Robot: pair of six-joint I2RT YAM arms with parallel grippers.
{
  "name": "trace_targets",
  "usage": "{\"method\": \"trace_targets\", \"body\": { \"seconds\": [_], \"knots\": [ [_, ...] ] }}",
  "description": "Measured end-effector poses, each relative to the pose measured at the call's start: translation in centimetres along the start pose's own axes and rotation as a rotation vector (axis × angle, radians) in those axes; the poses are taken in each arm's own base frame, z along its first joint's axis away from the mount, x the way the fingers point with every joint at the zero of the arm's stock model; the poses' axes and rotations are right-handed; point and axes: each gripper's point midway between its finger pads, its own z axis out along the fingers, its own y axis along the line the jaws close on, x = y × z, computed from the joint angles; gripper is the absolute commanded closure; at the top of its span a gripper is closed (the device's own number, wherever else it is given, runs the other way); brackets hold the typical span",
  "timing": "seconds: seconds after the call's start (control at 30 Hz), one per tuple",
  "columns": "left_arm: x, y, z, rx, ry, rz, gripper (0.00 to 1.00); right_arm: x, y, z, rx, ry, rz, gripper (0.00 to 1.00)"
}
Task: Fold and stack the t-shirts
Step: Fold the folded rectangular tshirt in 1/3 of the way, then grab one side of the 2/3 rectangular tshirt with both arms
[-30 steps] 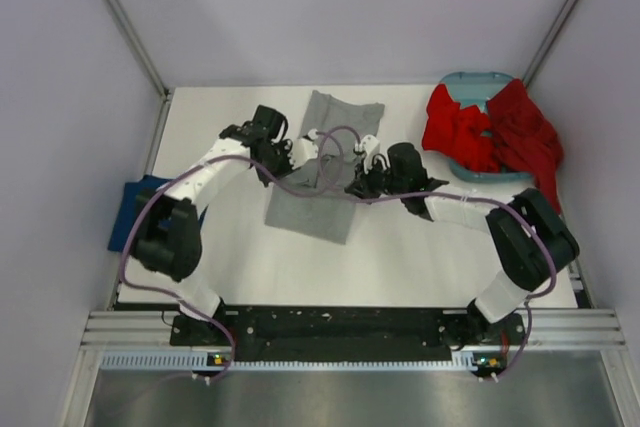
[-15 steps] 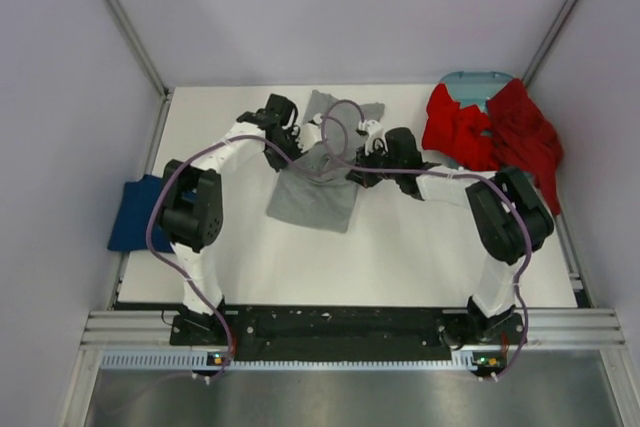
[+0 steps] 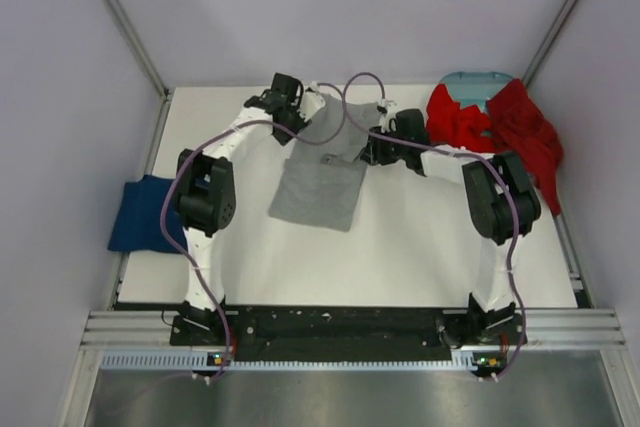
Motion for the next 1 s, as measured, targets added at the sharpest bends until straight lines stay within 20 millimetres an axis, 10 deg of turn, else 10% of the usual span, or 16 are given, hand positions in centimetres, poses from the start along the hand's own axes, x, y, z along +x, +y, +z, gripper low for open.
{"method": "trace_targets", "body": {
  "seconds": [0.2,0.37,0.5,0.7,1.0],
  "knots": [
    [-3.8,4.8,-4.3,-0.078,-0.152,-0.066,0.54,-3.0,0.9,-2.6,0.012,-0.071,-0.169,0.50],
    [0.5,-2.1,-10.2,0.156,-0.253,0.129,0.52,-0.2,9.0,-8.9,-0.145,-0.153,-0.592,0.46],
    [5.2,-9.4,-11.9,0.331,-0.296,0.320,0.50,6.4,15.6,-11.5,-0.350,-0.155,-0.957,0.46],
    [10.9,-15.3,-9.4,0.495,-0.251,0.455,0.47,12.3,14.1,-9.6,-0.357,0.001,-1.170,0.50],
    [11.6,-16.1,-6.4,0.459,-0.228,0.533,0.46,14.6,12.6,-6.8,-0.296,0.117,-1.276,0.58]
  ]
}}
